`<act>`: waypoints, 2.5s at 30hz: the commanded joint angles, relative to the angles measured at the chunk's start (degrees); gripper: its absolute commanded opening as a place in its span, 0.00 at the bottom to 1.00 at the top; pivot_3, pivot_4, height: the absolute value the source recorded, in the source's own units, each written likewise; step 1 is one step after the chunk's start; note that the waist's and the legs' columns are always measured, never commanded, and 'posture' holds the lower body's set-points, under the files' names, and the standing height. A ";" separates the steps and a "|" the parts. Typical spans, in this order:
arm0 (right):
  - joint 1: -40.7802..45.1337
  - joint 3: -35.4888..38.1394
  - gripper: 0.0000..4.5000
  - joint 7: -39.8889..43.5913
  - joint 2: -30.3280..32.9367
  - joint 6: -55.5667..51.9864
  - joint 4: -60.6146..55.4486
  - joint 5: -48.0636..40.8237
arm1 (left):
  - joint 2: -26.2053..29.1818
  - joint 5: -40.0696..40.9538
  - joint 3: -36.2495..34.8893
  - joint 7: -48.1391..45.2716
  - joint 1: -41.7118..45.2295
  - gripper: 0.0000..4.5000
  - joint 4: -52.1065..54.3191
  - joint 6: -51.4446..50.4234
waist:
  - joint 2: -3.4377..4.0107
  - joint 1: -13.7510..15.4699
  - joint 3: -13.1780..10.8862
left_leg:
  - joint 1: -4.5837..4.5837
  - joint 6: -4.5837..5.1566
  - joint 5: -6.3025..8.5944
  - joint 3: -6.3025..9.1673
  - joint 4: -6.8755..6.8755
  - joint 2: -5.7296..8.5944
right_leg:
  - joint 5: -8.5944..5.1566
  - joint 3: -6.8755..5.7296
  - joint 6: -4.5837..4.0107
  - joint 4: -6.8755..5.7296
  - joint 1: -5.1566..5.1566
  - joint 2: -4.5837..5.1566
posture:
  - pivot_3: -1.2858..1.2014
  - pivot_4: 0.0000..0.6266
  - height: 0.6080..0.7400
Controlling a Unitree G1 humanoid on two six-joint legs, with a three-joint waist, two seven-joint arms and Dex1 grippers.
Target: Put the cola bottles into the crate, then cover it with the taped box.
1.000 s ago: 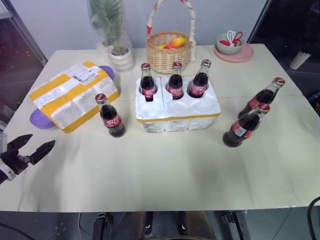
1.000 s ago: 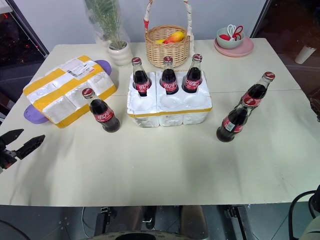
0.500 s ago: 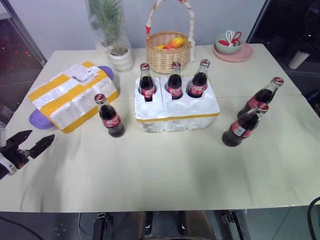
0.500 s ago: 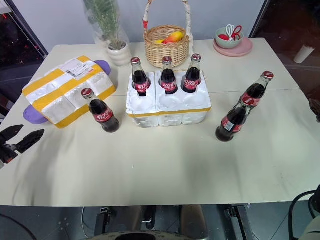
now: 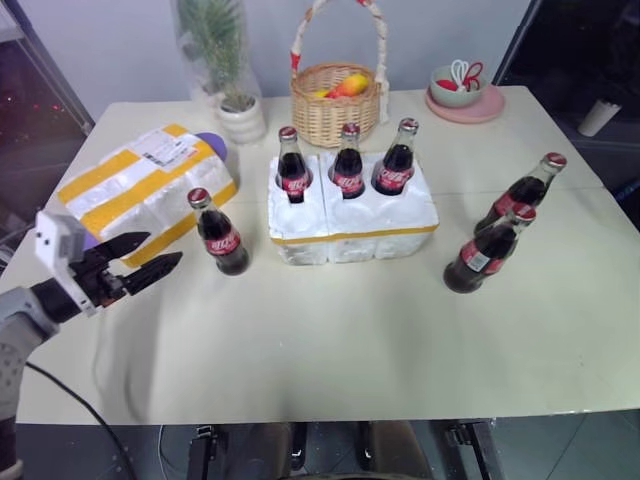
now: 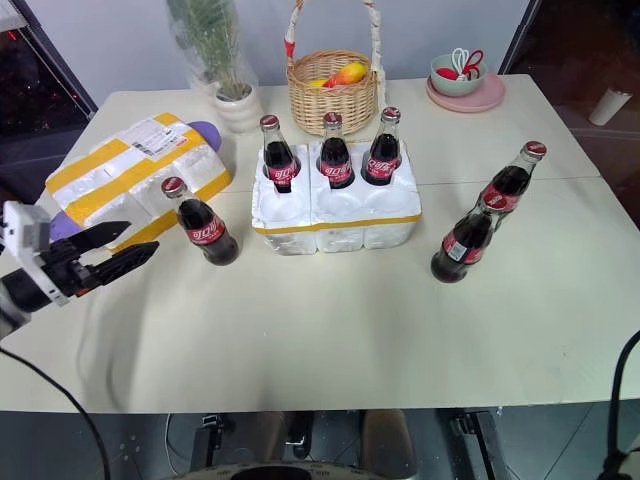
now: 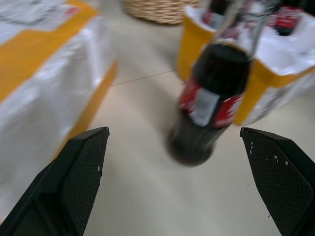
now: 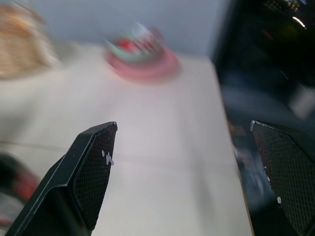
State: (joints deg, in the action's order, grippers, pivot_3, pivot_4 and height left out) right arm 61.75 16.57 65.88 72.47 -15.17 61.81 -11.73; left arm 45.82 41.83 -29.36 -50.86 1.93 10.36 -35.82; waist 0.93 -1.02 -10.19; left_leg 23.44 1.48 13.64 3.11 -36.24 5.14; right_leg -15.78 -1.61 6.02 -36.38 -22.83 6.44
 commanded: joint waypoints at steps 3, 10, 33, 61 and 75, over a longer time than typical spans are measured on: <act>6.22 -4.70 1.00 15.09 1.63 -20.91 -19.97 -6.98 | 1.81 -2.00 4.69 -4.06 5.30 0.99 -4.71 2.15 | 0.02 -0.08 0.00 | 0.00 0.00 0.00 -0.01 0.02 -0.01 | 0.00 0.02 0.00 -0.01 -0.03 0.00 | 0.52 0.24 1.00; -1.13 -1.38 1.00 16.43 -0.10 -49.95 -56.83 -28.05 | -0.76 -6.13 13.33 -7.35 11.80 0.99 -9.35 5.87 | -0.07 0.91 0.03 | 0.34 0.00 0.01 0.05 -0.02 0.03 | 0.01 0.03 0.01 -0.19 -0.40 0.03 | 0.52 0.24 1.00; -16.35 4.44 1.00 6.42 -2.22 -52.67 -74.99 -44.04 | -8.79 -14.74 20.62 -7.70 23.56 0.99 -21.92 15.40 | -0.19 1.72 0.03 | 0.97 0.16 0.06 0.03 -1.10 0.09 | 0.14 0.02 0.14 -0.81 -0.78 0.08 | 0.52 0.24 1.00; -23.17 6.60 1.00 0.65 -3.32 -47.83 -77.27 -47.28 | -0.29 -6.82 25.36 -27.89 51.76 0.62 -27.14 -4.72 | -0.86 1.92 -0.35 | 1.12 0.17 0.05 0.15 -1.27 0.15 | 0.15 -0.08 0.15 -0.79 -0.74 0.07 | 0.52 0.24 1.00; -26.84 9.80 1.00 -3.41 -3.12 -47.79 -79.85 -49.04 | -20.75 -14.38 32.63 -31.41 73.06 0.62 -46.72 4.83 | -0.91 1.55 -0.38 | 1.11 0.33 0.12 0.10 -1.66 0.13 | 0.18 -0.09 0.22 -0.95 -0.63 0.01 | 0.52 0.24 1.00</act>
State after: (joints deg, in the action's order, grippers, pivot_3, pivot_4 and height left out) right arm 34.63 23.62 63.08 68.67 -63.43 -16.71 -59.45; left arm 24.54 28.00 4.23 -82.05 73.42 -36.37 -33.87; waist 0.02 0.53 -10.58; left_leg 24.56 1.82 13.76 3.21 -37.90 5.26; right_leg -15.59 -1.70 6.25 -37.33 -23.47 6.45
